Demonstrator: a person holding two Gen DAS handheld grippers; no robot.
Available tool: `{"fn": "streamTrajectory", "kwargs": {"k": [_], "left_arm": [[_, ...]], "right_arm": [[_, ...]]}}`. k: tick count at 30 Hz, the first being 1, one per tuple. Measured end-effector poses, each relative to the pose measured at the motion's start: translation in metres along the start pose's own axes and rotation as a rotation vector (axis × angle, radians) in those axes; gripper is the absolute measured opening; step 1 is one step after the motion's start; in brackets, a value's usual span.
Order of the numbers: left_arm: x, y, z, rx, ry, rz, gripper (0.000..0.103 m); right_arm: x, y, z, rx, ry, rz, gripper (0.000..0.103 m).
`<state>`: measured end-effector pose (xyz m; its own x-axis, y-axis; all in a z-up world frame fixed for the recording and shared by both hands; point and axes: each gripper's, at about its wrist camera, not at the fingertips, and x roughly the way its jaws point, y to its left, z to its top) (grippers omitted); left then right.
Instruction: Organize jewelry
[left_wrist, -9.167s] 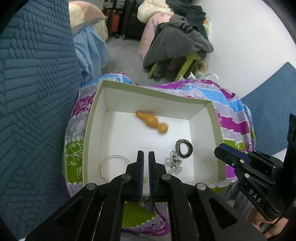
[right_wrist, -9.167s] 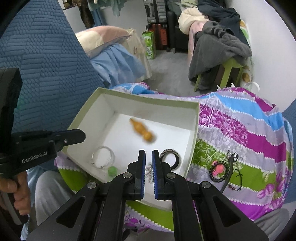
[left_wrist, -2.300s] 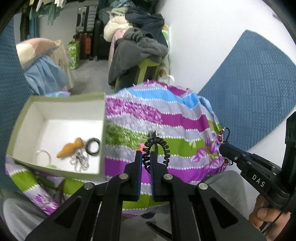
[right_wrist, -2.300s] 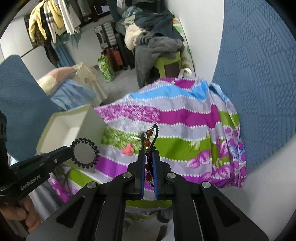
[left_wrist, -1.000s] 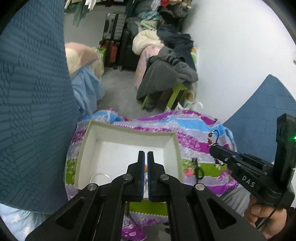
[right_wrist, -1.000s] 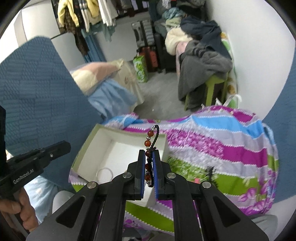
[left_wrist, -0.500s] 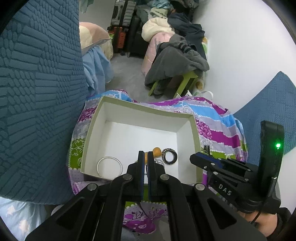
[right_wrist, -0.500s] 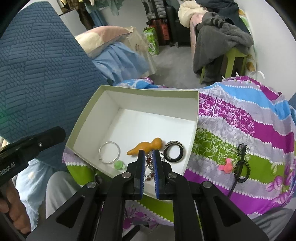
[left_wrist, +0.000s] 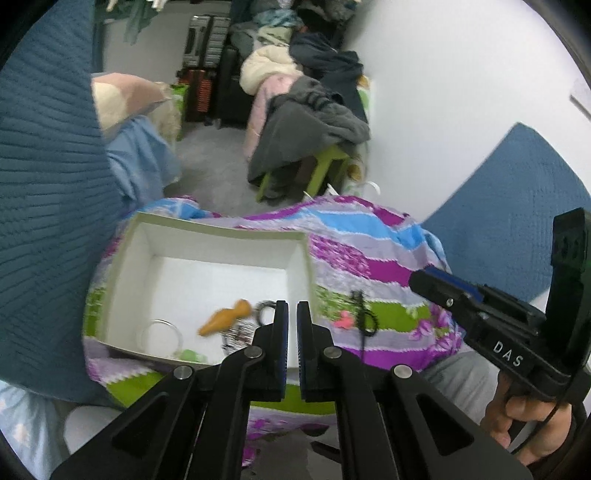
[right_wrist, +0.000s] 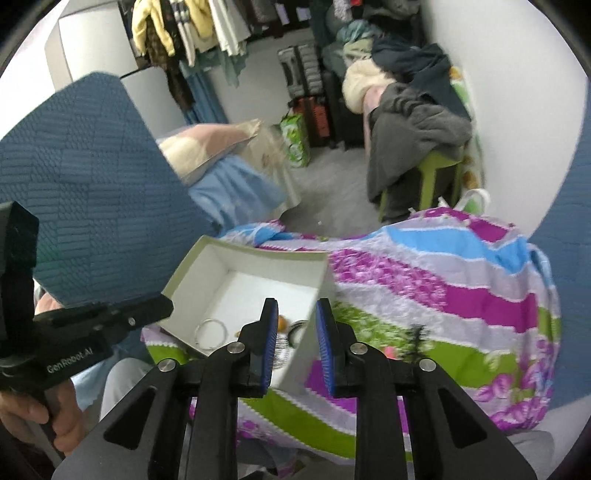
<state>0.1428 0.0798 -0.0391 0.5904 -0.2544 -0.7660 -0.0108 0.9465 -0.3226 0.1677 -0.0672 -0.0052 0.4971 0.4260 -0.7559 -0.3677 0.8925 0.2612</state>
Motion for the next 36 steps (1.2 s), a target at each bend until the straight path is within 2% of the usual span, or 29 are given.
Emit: {"fn": "streamTrajectory", "kwargs": {"k": [4,7,9,12,13,19,27,32,36], "left_arm": [[0.014,-0.032,-0.008,0.024,0.040,-0.033,0.006],[0.026,-0.054,-0.015,0.038,0.061,-0.047,0.016],[0.036,-0.070,-0.019,0.048,0.073,-0.055,0.036],[0.046,-0.087,-0.023,0.061,0.063,-0.053,0.053],[0.050,-0.092,-0.025,0.065,0.062,-0.060,0.055],[0.091,-0.120,-0.043,0.117,0.107,-0.102,0.056],[0.156,-0.122,-0.071,0.072,0.220,-0.139,0.054],[0.186,-0.117,-0.075,0.062,0.258,-0.130,0.053],[0.205,-0.108,-0.075,0.028,0.292,-0.125,0.044]], "right_arm": [[-0.014,-0.030,-0.007,0.023,-0.010,-0.029,0.019],[-0.021,-0.053,-0.015,0.039,-0.011,-0.043,0.019],[-0.025,-0.067,-0.020,0.043,-0.007,-0.055,0.019],[-0.029,-0.089,-0.027,0.056,-0.001,-0.066,0.019],[-0.030,-0.097,-0.029,0.062,0.005,-0.070,0.019],[-0.012,-0.138,-0.051,0.078,0.072,-0.068,0.019],[0.044,-0.176,-0.081,0.113,0.198,0.020,0.019],[0.090,-0.188,-0.088,0.086,0.260,0.065,0.019],[0.117,-0.190,-0.086,0.058,0.291,0.087,0.019]]}}
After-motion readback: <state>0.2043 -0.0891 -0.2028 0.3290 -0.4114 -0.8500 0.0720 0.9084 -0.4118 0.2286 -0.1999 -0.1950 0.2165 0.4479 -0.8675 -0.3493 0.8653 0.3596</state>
